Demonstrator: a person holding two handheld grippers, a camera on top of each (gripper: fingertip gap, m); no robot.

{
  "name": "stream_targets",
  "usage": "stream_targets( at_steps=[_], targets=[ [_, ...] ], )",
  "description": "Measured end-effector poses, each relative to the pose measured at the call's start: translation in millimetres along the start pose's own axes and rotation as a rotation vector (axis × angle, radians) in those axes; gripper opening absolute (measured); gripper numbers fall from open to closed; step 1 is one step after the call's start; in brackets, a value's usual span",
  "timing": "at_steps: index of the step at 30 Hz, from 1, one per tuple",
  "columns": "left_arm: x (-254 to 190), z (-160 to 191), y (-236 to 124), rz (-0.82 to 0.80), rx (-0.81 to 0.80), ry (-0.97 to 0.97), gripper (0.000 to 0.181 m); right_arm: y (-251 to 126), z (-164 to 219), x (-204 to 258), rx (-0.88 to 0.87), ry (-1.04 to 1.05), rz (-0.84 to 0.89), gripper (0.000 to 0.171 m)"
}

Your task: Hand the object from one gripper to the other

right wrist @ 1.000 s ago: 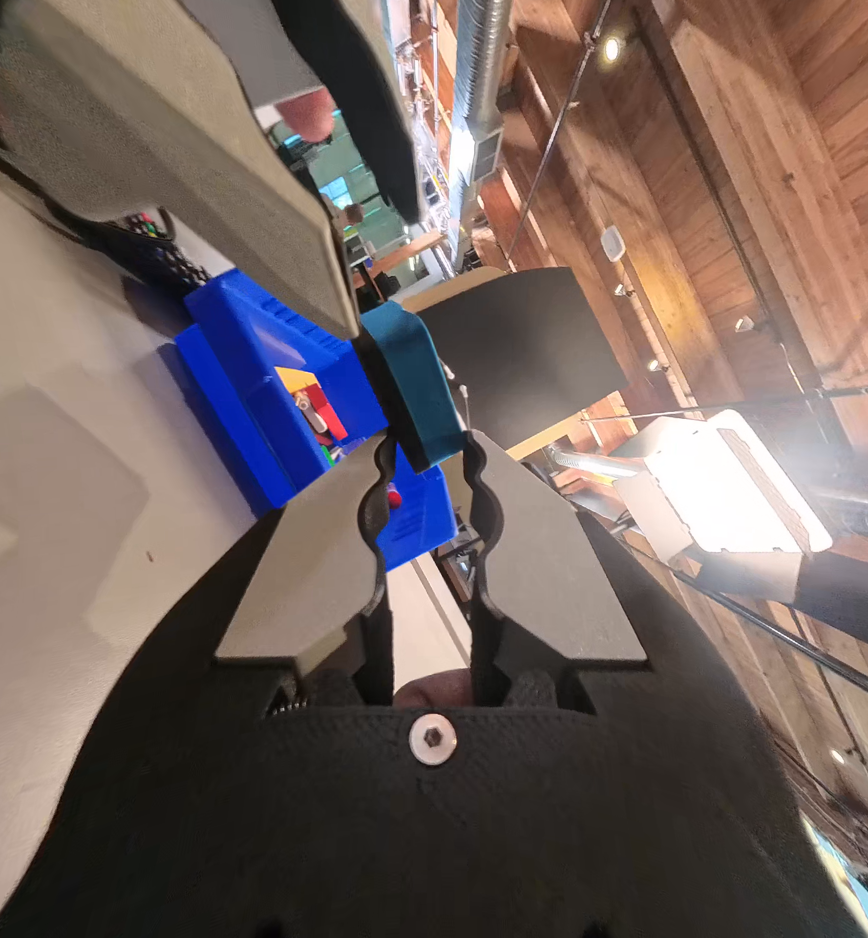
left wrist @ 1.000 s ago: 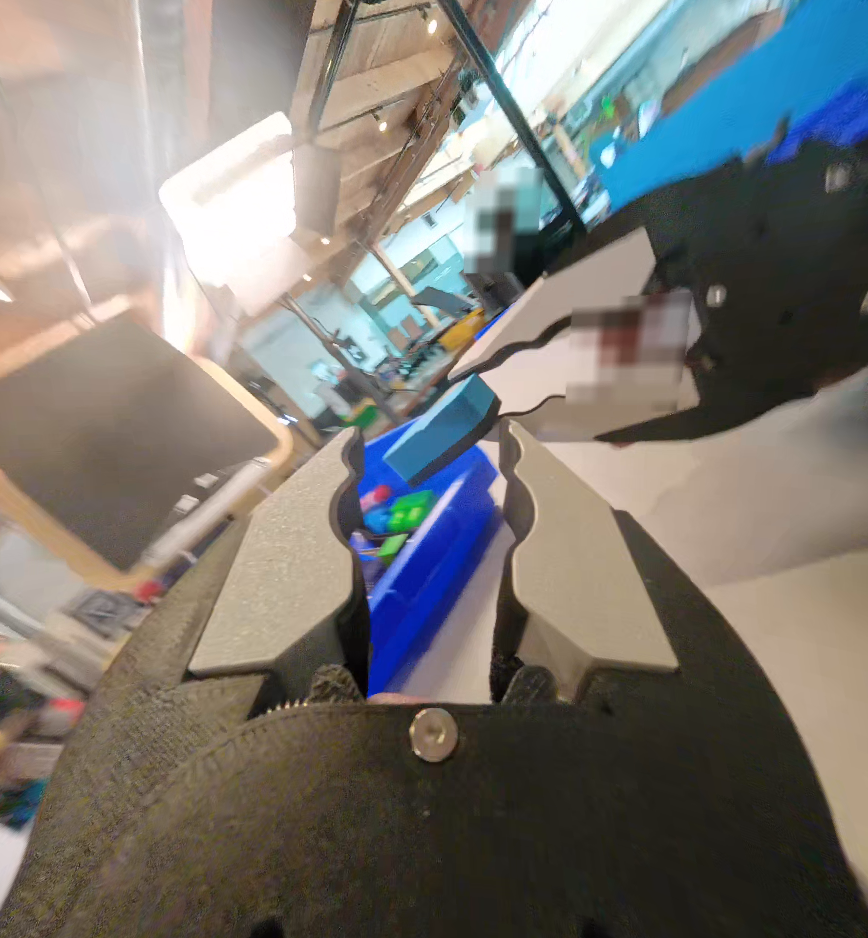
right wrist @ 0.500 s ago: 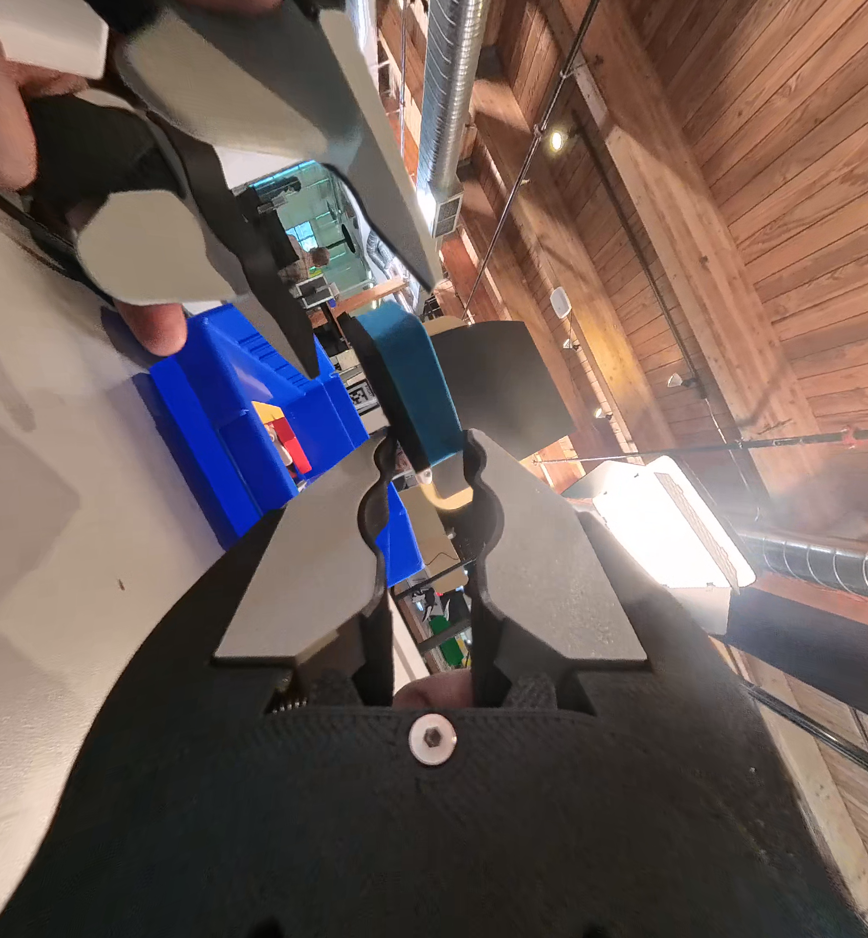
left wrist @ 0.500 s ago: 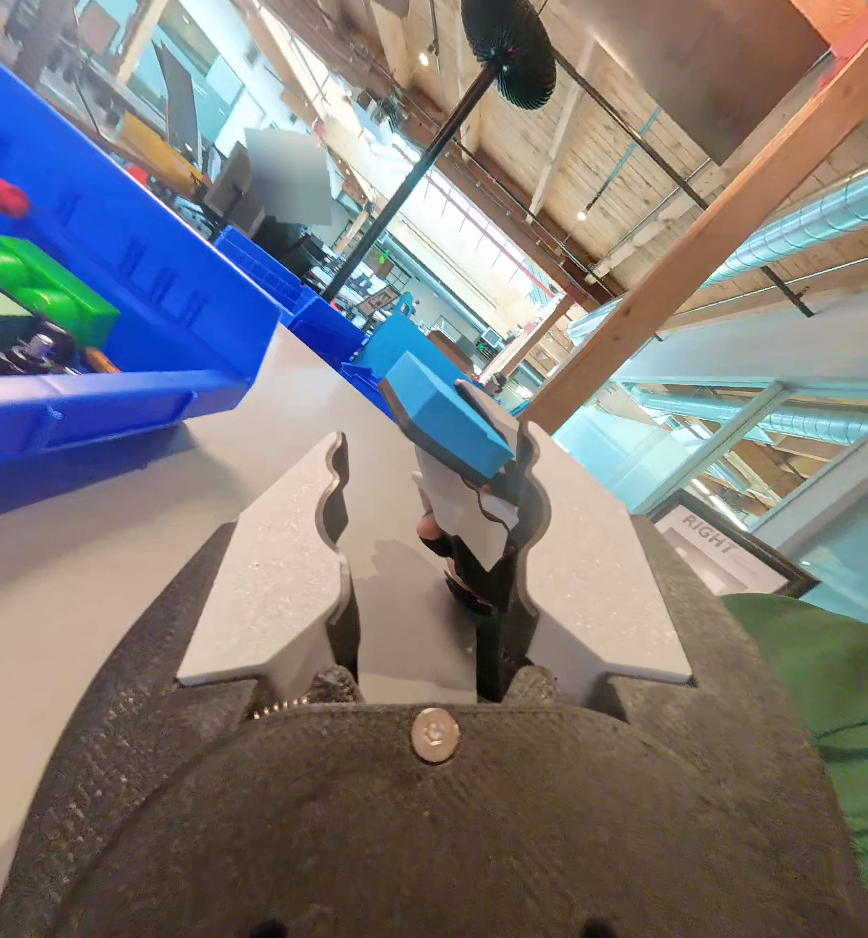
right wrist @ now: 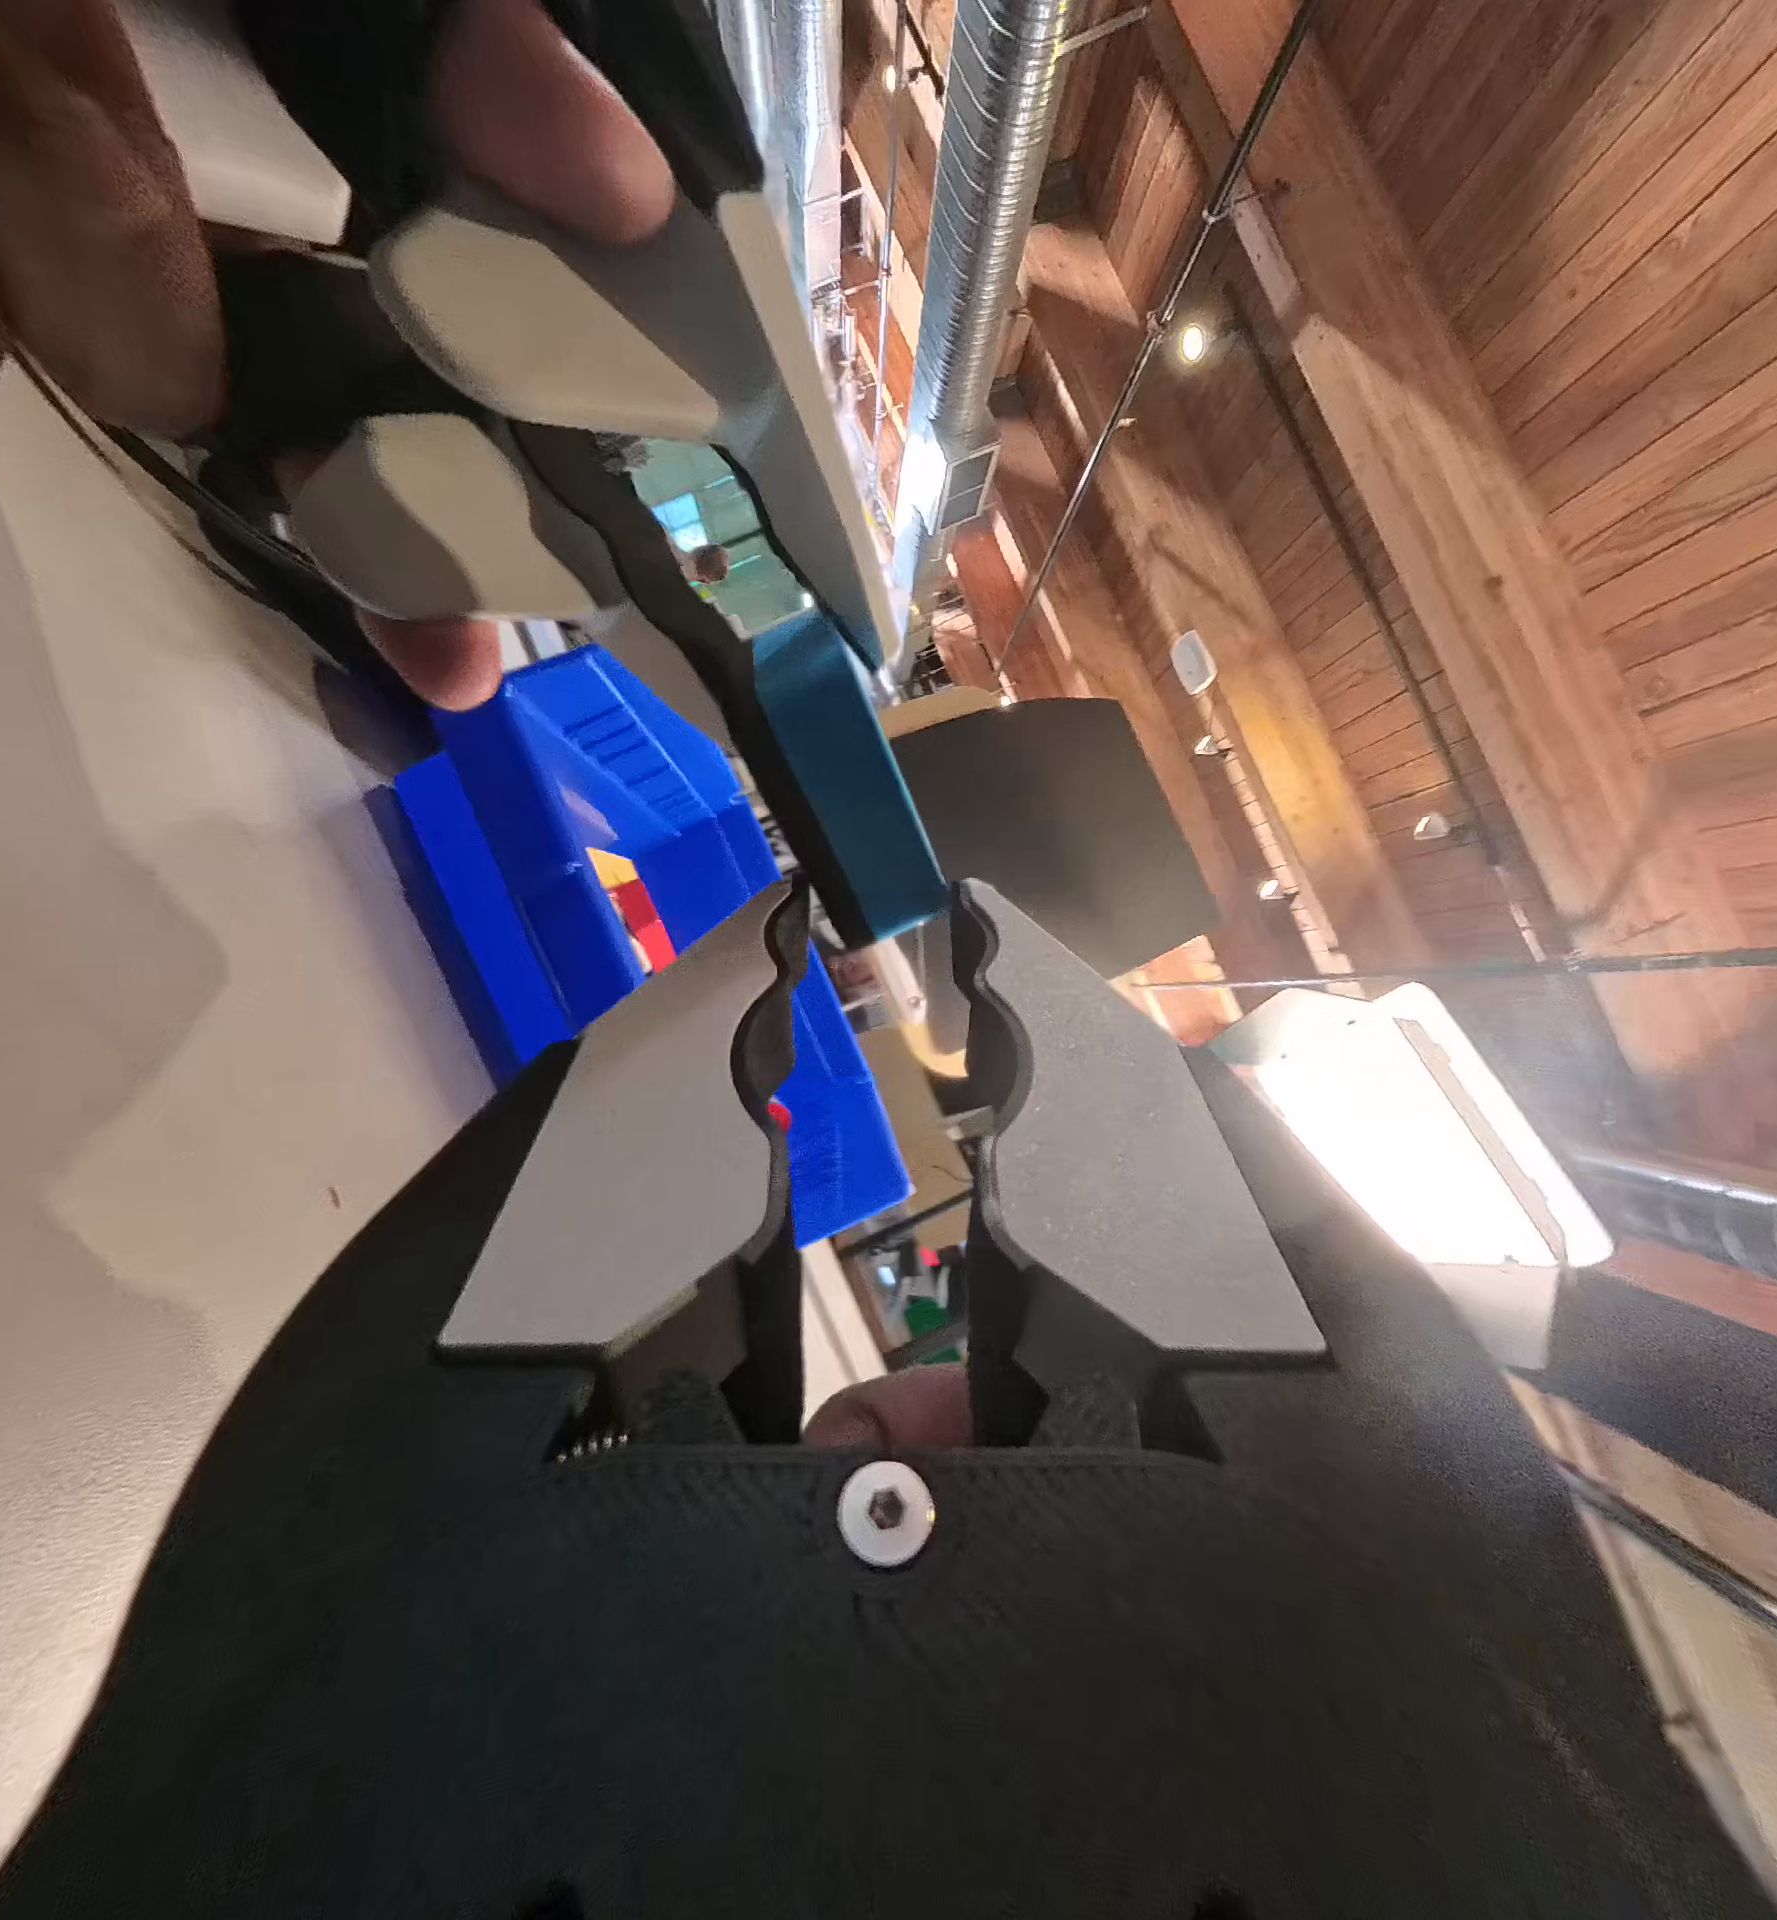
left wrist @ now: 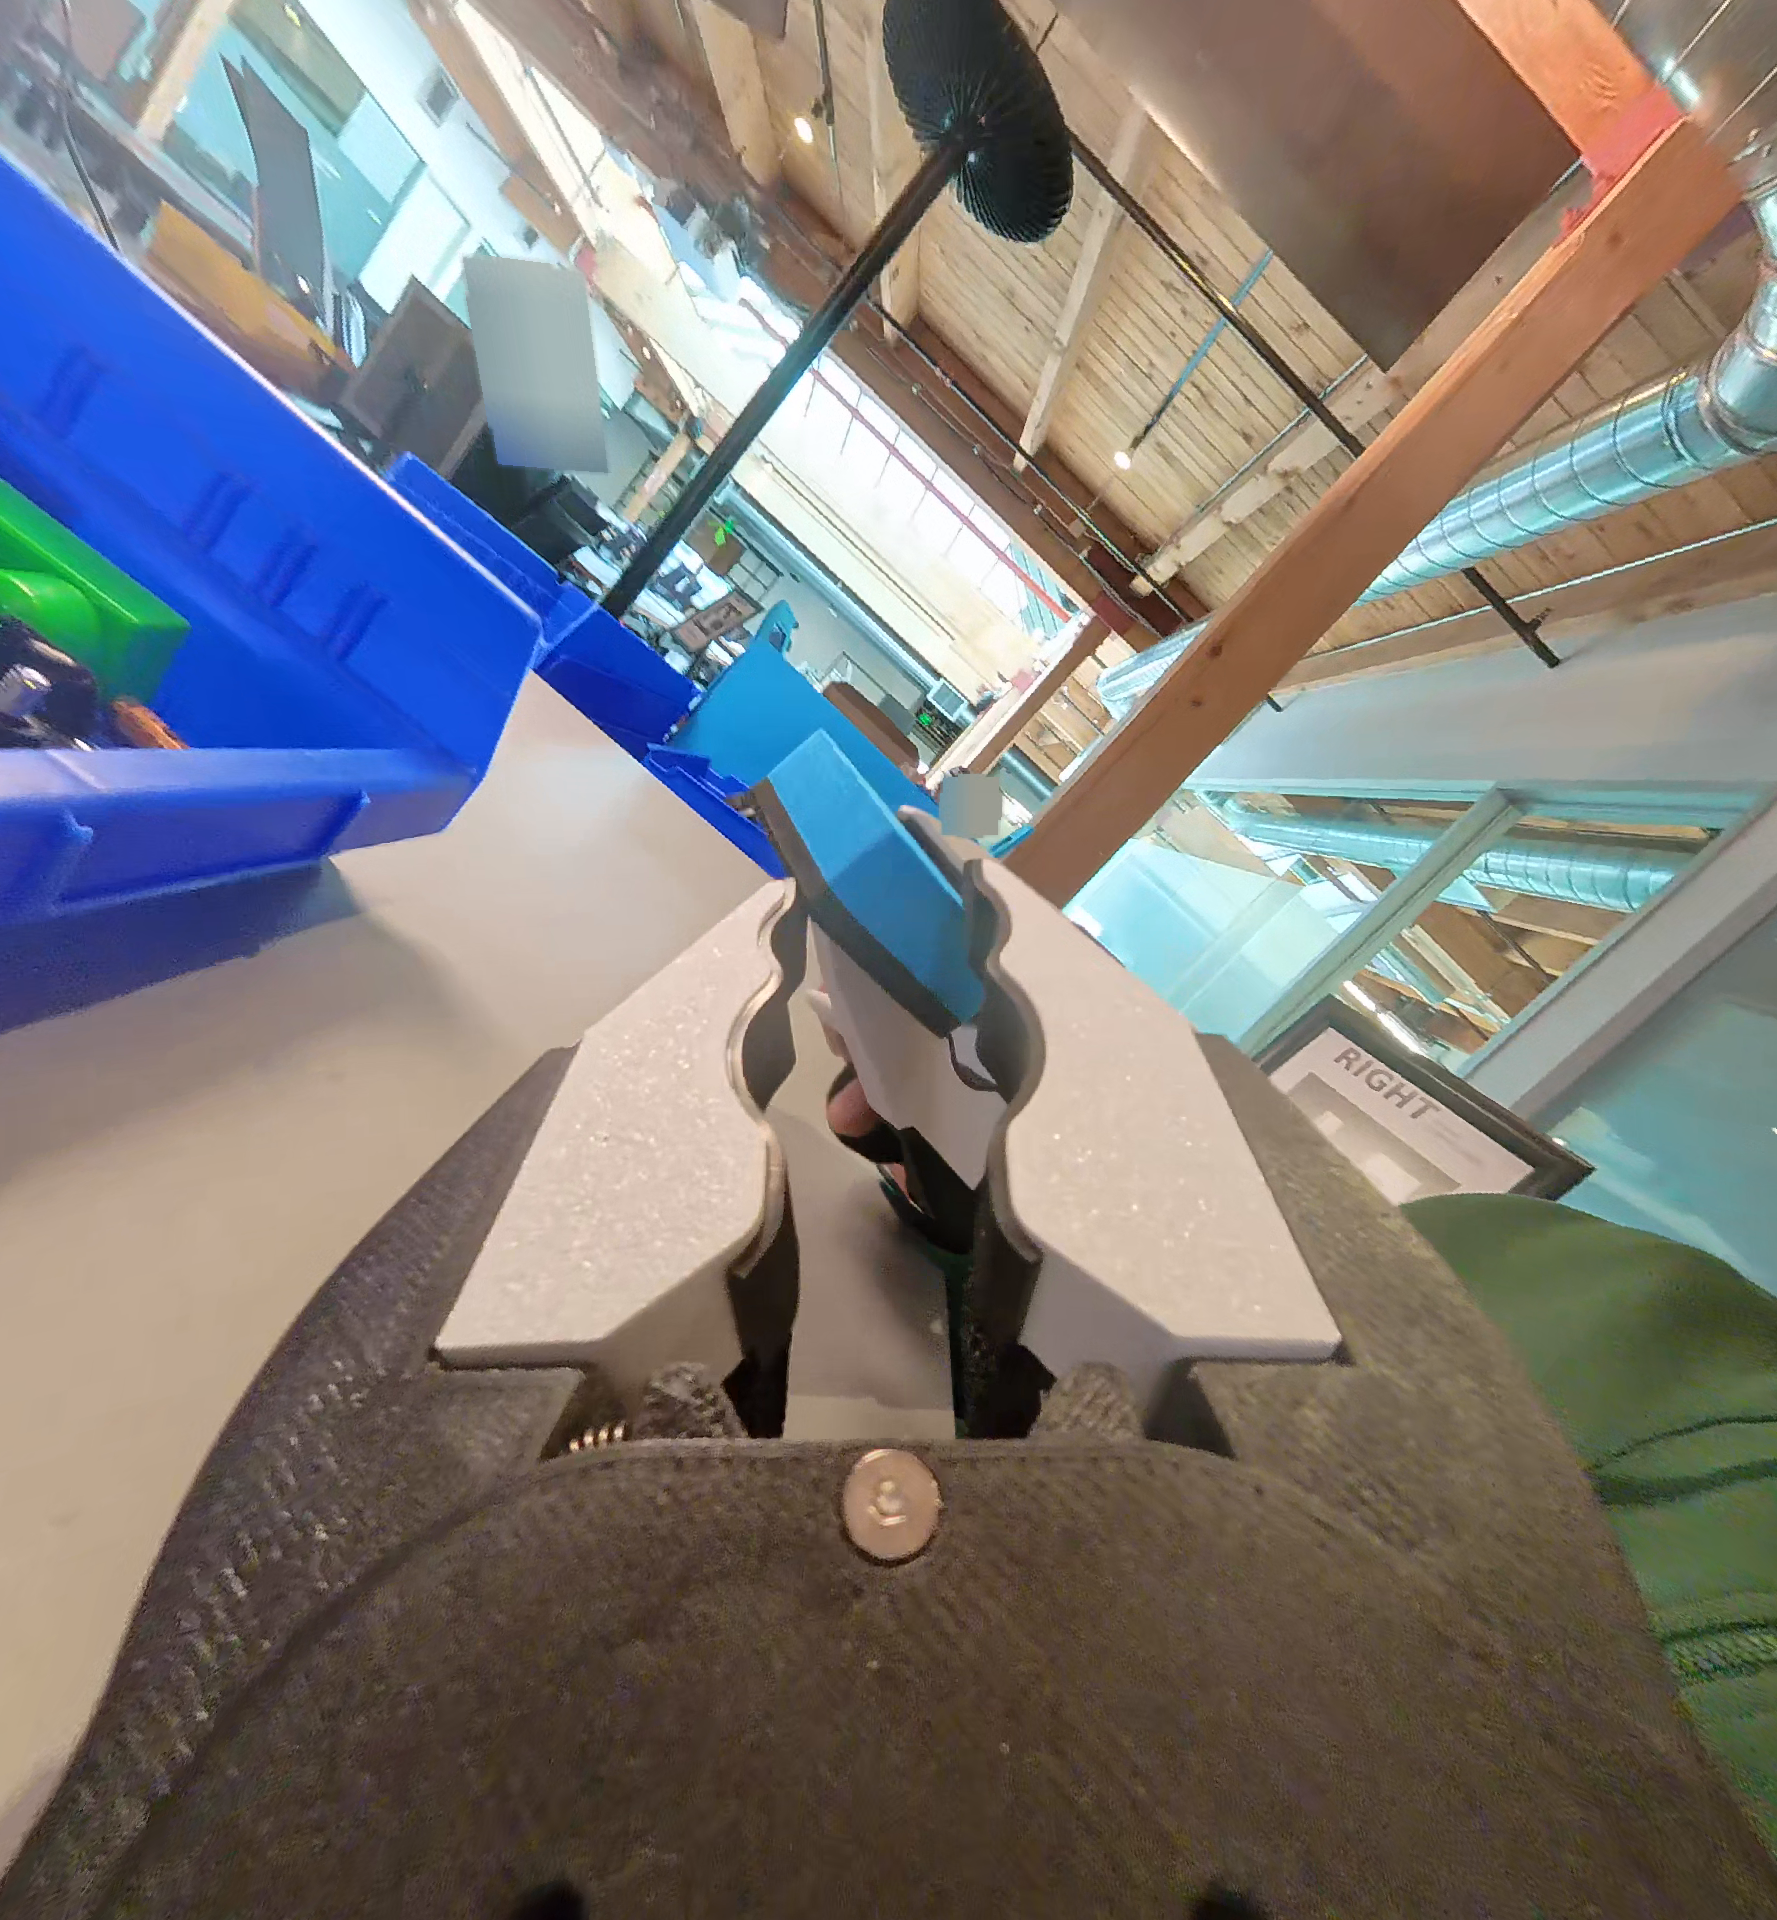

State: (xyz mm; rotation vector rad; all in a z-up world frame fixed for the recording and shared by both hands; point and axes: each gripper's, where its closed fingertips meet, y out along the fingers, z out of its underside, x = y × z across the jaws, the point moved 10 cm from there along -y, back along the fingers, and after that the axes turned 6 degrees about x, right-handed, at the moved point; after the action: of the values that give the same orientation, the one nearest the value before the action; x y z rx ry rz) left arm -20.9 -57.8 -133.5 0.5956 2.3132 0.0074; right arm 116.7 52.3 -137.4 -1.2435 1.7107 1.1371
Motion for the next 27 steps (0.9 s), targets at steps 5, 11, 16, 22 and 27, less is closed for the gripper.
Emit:
stream_targets(
  at_steps=[5,11,16,22,27],
  targets=[
    [-5.7,-5.6,-6.1,-0.031,-0.079,0.107,0.029,1.8,7.2,-11.8,-0.017,0.327,-0.144,0.034],
    [-18.4,-7.7,-7.5,-0.068,-0.129,0.295,0.029,1.5,10.7,-23.2,-0.09,0.728,-0.406,0.04],
    [-26.1,-6.9,-7.4,-0.063,-0.14,0.393,0.028,2.8,15.9,-29.4,-0.146,1.014,-0.608,0.046],
    [-31.3,-3.4,-3.6,-0.051,-0.118,0.461,0.028,5.3,27.8,-38.0,-0.219,1.349,-0.781,0.046],
    [-33.1,-0.2,-0.1,-0.045,-0.087,0.492,0.028,8.2,35.7,-39.2,-0.232,1.505,-0.855,0.046]
  ],
)
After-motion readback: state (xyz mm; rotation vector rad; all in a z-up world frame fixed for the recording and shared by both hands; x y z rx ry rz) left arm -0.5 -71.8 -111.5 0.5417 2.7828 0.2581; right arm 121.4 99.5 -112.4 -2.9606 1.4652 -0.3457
